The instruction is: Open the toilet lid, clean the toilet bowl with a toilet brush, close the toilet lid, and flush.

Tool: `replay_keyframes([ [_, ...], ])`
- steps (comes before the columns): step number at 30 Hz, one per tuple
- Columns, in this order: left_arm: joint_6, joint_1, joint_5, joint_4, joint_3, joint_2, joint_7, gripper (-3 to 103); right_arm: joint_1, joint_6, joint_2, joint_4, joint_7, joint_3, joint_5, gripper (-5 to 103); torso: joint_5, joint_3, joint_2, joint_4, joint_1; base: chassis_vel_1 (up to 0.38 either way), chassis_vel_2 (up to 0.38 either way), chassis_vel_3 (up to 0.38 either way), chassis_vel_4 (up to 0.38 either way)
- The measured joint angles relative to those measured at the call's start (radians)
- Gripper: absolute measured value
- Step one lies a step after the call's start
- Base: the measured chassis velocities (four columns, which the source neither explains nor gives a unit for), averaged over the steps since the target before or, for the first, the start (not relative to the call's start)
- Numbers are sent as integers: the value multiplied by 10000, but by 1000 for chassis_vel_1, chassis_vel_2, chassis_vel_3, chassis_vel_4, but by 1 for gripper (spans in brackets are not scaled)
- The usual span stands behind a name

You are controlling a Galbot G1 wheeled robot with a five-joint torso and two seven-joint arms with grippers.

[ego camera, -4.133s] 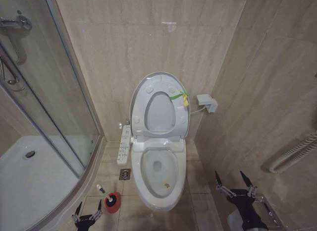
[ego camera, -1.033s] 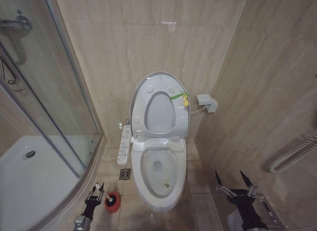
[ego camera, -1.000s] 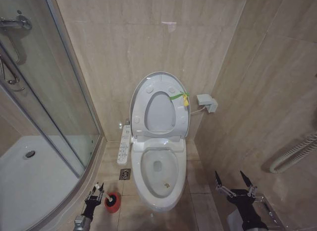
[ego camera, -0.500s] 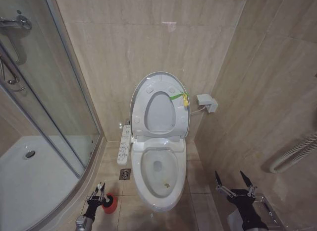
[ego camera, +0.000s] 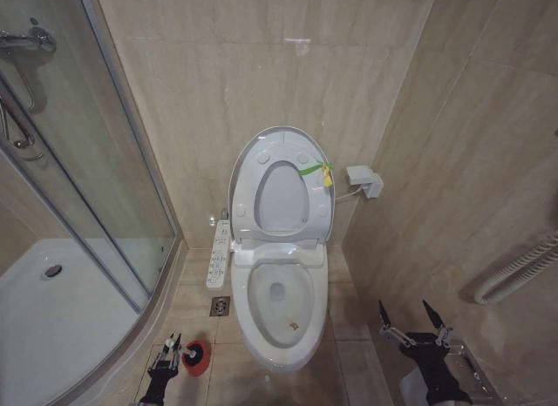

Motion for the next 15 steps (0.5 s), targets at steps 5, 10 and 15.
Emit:
replay_keyframes([
  [5,95,231,-58,-278,-30,-26,-145,23,0,0,0,0,0,0,0,100,0,0,0,0,0,0,0,0,0],
  [10,196,414,-92,-551,-53,-59,-489,23,0,0,0,0,0,0,0,100,0,0,1,-1,0,0,0,0,0],
  [15,247,611,47,-814,-22,-57,-797,23,0,0,0,0,0,0,0,100,-1,0,1,0,0,0,0,0,0],
])
